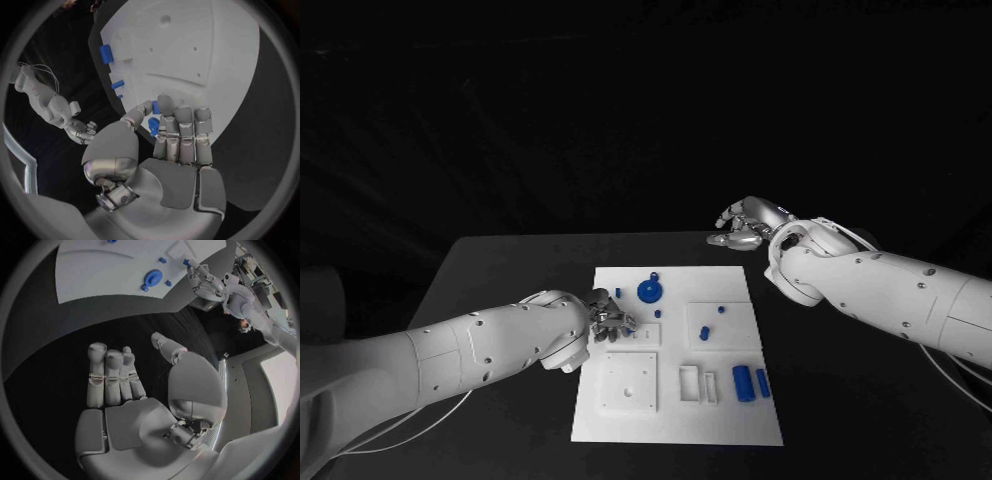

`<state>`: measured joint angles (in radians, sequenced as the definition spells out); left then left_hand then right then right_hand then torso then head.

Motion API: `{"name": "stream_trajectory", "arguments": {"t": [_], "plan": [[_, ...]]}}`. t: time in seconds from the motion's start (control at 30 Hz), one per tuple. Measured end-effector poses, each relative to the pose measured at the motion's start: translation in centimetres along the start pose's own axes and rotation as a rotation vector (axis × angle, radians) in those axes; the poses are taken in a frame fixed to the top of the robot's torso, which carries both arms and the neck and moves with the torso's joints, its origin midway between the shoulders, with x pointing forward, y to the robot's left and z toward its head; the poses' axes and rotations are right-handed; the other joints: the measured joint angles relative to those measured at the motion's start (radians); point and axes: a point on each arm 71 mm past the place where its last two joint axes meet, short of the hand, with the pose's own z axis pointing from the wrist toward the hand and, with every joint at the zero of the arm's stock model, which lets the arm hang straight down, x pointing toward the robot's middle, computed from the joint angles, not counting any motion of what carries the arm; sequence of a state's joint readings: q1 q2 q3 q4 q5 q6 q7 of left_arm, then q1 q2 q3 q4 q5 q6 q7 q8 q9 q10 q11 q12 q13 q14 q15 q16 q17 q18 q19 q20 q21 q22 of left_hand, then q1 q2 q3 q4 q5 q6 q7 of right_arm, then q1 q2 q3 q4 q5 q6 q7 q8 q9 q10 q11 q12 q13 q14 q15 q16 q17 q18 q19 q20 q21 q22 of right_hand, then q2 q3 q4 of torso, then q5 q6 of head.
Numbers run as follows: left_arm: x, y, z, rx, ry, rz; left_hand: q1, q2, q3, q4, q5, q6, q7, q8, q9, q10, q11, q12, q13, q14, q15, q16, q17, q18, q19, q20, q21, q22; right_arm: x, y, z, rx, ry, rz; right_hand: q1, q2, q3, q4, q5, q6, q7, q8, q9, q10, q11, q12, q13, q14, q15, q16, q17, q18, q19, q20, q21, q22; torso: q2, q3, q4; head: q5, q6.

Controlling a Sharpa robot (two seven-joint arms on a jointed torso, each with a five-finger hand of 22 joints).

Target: Assemble the parts on the task board

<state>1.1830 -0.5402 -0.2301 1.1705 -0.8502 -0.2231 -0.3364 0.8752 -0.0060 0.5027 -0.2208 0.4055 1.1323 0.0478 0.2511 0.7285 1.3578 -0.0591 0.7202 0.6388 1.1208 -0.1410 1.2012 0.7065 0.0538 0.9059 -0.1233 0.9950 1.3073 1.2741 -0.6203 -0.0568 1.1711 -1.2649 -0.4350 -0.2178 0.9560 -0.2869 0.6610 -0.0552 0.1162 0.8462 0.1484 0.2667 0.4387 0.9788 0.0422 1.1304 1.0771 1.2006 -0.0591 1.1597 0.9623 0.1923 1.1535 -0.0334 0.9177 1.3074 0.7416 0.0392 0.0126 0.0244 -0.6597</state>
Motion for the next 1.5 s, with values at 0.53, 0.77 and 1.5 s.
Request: {"name": "stream_trajectory", "arguments": {"t": [0.53,0.77,1.5], "plan": [[-1.3,-0.6,0.9,-0.033,0.089,0.042,0.000,0.000,0.001,-0.001,-0.004,0.000,0.000,0.004,0.005,0.000,0.000,0.000,-0.002,0.002,0.002,0.000,-0.002,0.000,0.000,0.000,0.000,0.001,0.1,0.1,0.0,-0.001,0.003,0.000,0.000,0.000,0.000,0.000,0.000,-0.002,0.002,0.000,0.000,0.000,0.000,0.000,-0.001,0.000,0.000,0.000,0.000,0.000,0.004,-0.001,0.000,0.000,0.001,-0.0006,-0.0012,0.001,-0.002],[-1.8,-1.1,1.2,-0.052,0.125,0.068,0.000,0.000,0.001,-0.001,0.006,0.000,0.000,0.004,0.013,0.000,0.000,0.000,-0.002,0.002,0.002,0.000,-0.002,0.000,0.000,0.000,0.000,0.001,0.1,0.1,0.1,-0.001,0.005,0.000,0.000,0.000,0.000,0.000,0.000,-0.002,0.002,0.000,0.000,0.000,0.000,0.000,-0.001,0.000,0.000,0.000,0.000,0.000,0.004,-0.001,0.000,0.001,0.001,-0.0007,-0.0023,0.001,-0.004],[-1.6,-2.8,1.3,-0.048,0.165,0.189,0.000,0.000,-0.001,-0.002,0.013,0.000,0.000,0.008,0.025,0.000,0.000,0.000,-0.002,0.003,0.004,0.004,-0.002,0.000,0.000,0.000,0.000,0.000,0.3,0.2,0.1,-0.002,0.009,0.000,0.000,0.000,0.000,0.000,0.000,-0.002,0.002,0.000,0.000,0.001,0.001,0.004,-0.003,0.000,0.000,0.000,-0.001,0.000,0.004,0.000,0.000,0.000,0.001,-0.0002,-0.0006,-0.002,-0.009]]}}
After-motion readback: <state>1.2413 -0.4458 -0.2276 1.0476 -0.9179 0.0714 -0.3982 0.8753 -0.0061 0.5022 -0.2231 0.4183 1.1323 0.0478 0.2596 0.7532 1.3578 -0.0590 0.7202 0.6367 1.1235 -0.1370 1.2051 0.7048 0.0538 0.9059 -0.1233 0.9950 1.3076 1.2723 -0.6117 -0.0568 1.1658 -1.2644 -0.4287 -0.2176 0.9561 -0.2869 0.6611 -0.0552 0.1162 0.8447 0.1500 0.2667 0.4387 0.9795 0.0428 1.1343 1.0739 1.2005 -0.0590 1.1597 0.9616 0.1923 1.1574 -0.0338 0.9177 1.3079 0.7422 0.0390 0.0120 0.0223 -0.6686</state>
